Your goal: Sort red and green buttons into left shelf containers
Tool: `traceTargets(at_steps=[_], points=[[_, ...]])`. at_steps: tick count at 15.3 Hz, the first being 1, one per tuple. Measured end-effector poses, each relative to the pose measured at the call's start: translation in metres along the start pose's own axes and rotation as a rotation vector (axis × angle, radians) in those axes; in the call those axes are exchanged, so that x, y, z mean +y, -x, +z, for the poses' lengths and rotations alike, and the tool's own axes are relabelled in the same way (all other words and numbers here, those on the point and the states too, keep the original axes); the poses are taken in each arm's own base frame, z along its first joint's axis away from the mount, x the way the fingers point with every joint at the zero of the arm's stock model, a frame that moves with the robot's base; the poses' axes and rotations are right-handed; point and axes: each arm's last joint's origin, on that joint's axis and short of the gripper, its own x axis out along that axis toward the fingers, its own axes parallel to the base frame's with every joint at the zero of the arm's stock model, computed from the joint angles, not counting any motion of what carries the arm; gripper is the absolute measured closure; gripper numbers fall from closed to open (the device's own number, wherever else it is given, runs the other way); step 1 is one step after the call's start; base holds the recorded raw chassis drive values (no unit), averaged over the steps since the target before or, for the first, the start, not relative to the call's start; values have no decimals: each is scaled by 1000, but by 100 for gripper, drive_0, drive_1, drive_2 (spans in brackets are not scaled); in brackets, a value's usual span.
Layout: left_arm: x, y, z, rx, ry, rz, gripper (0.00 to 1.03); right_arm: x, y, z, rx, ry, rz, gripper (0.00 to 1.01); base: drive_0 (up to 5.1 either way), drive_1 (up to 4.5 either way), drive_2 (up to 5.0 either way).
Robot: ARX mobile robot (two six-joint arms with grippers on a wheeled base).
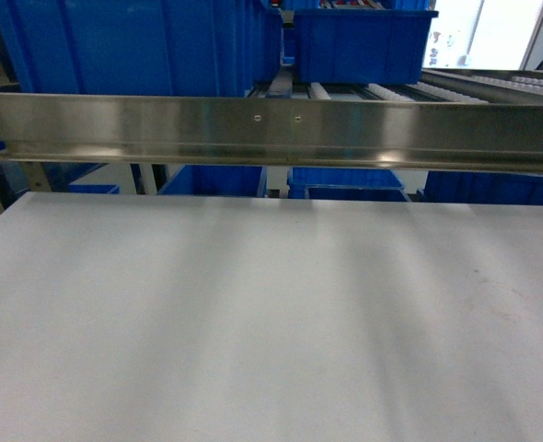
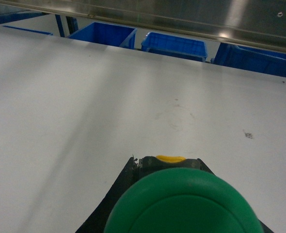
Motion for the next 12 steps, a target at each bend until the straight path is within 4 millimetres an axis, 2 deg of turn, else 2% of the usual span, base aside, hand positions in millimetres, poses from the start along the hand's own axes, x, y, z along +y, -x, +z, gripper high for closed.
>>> traceTargets(at_steps=[12], points=[[0,0,0,1,0,0,74,0,0,-1,6,-2,1,75,-477,110,364]])
